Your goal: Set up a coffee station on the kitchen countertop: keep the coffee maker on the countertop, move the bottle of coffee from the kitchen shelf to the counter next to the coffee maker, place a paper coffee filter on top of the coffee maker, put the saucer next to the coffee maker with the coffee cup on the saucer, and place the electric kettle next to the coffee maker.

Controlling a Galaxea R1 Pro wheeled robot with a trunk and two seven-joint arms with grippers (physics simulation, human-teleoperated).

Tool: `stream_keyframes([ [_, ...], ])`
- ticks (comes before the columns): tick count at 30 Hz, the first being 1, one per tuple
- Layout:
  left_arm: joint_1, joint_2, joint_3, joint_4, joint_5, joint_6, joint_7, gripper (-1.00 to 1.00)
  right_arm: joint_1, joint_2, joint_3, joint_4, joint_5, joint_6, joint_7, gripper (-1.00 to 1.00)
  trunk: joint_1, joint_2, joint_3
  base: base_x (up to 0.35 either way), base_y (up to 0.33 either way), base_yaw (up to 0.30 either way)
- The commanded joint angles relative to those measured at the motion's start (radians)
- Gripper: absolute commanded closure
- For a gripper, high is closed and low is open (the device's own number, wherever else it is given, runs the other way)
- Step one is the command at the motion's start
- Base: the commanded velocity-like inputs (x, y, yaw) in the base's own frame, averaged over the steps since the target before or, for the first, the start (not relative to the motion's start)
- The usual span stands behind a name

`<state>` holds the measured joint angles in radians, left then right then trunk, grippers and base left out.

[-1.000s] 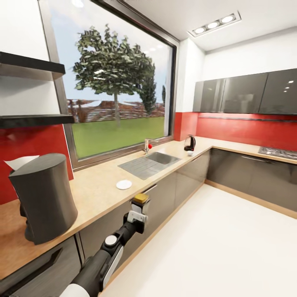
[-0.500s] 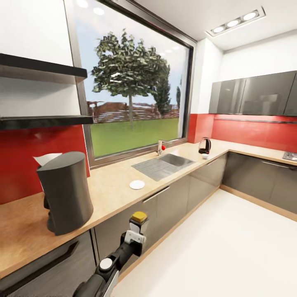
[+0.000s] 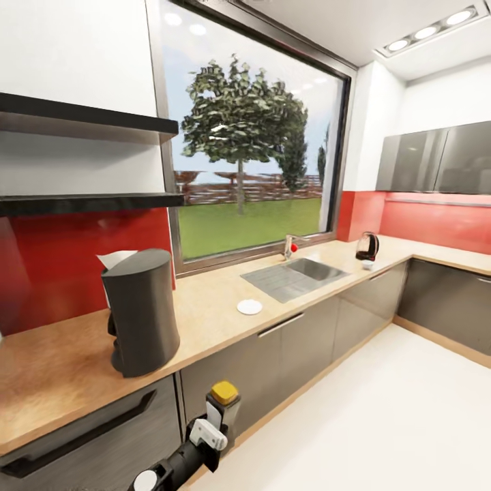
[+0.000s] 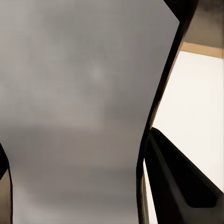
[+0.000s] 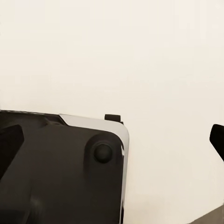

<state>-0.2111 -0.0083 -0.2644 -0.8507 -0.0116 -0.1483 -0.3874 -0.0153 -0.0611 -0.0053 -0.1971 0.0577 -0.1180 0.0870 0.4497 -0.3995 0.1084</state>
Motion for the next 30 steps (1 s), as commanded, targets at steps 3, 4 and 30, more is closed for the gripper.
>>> stream_keyframes([
  [3,0.003,0.001,0.001,0.003,-0.002,-0.005,-0.010,1.00,0.000,0.000,-0.001,0.001,0.007,-0.003,0.002,-1.00,0.000,-0.001,0.002,0.000,0.000,0.249],
  [4,0.003,0.001,0.001,0.002,-0.002,-0.005,-0.012,1.00,0.000,0.000,-0.001,0.001,0.007,-0.003,0.002,-1.00,0.000,-0.001,0.002,0.000,0.000,0.254],
  [30,0.004,0.003,0.012,-0.006,0.004,0.005,-0.154,1.00,0.000,0.000,-0.001,-0.001,0.007,-0.003,0.002,-1.00,0.000,-0.001,0.017,0.000,0.000,0.262],
])
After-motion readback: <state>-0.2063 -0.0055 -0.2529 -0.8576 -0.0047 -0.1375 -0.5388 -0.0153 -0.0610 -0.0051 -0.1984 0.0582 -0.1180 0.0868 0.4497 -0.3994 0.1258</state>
